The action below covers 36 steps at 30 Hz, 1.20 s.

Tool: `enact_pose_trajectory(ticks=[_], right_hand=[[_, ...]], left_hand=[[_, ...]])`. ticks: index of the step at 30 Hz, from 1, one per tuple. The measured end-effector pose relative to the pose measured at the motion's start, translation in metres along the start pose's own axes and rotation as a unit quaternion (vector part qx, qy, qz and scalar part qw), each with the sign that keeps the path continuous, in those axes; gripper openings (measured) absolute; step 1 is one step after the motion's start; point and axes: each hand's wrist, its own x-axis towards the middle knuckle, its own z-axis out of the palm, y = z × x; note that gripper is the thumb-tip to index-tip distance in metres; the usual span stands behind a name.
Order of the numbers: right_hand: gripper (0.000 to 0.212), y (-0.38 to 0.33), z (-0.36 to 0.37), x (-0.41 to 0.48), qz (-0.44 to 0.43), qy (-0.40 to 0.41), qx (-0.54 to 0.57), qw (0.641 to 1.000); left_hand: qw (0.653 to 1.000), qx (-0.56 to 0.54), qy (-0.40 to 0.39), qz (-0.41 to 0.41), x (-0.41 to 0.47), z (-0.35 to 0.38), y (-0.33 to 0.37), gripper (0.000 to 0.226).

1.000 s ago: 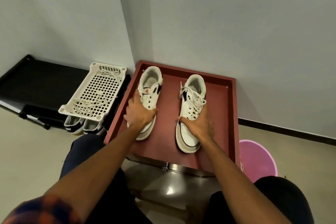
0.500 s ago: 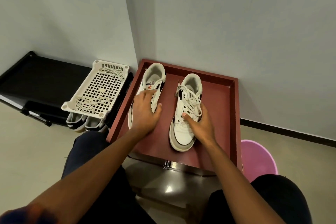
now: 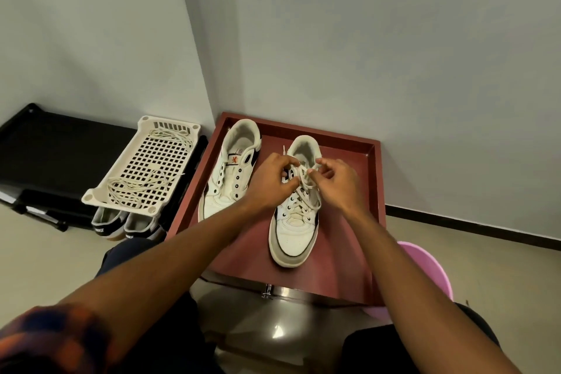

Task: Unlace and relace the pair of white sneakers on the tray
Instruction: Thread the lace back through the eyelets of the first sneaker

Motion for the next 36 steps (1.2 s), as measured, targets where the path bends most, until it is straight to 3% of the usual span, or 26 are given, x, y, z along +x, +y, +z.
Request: enact_pose_trajectory(ticks=[6, 9, 12, 15, 19, 23, 26, 31, 36], right_hand=[[0.007, -0.007, -0.002, 0.024, -0.032, -0.084, -0.080, 0.993], [0.011, -0.013, -0.007, 0.026, -0.042, -0.080, -0.070, 0.993], [0.014, -0.018, -0.009, 0.027, 0.054, -0.045, 0.102, 0.992], [0.017, -0.027, -0.019, 0.031, 0.153, -0.019, 0.303, 0.940], [0.014, -0.039, -0.034, 0.042, 0.179, -0.029, 0.389, 0.903], [0.011, -0.051, -0.041, 0.050, 0.172, -0.037, 0.395, 0.902], [0.009, -0.054, -0.040, 0.054, 0.181, -0.040, 0.400, 0.897], [0.010, -0.048, -0.035, 0.056, 0.203, -0.041, 0.380, 0.901], [0.010, -0.054, -0.020, 0.055, 0.184, -0.087, 0.349, 0.915]], left_hand=[[0.999, 0.021, -0.013, 0.029, 0.013, -0.005, -0.005, 0.015], [0.999, 0.016, -0.004, 0.036, 0.016, -0.008, -0.001, 0.008], [1.000, 0.007, 0.003, 0.030, 0.017, -0.010, 0.001, 0.007], [0.998, 0.001, -0.031, 0.045, 0.016, -0.011, 0.003, 0.021], [0.994, 0.023, -0.081, 0.067, 0.021, -0.008, 0.010, 0.032], [0.973, 0.142, -0.111, 0.143, 0.032, -0.007, 0.014, 0.018], [0.966, 0.158, -0.136, 0.151, 0.038, -0.015, 0.021, 0.011], [0.981, 0.055, -0.181, 0.045, 0.043, -0.044, 0.030, 0.004], [0.954, 0.125, -0.269, 0.032, 0.041, -0.056, 0.028, 0.005]])
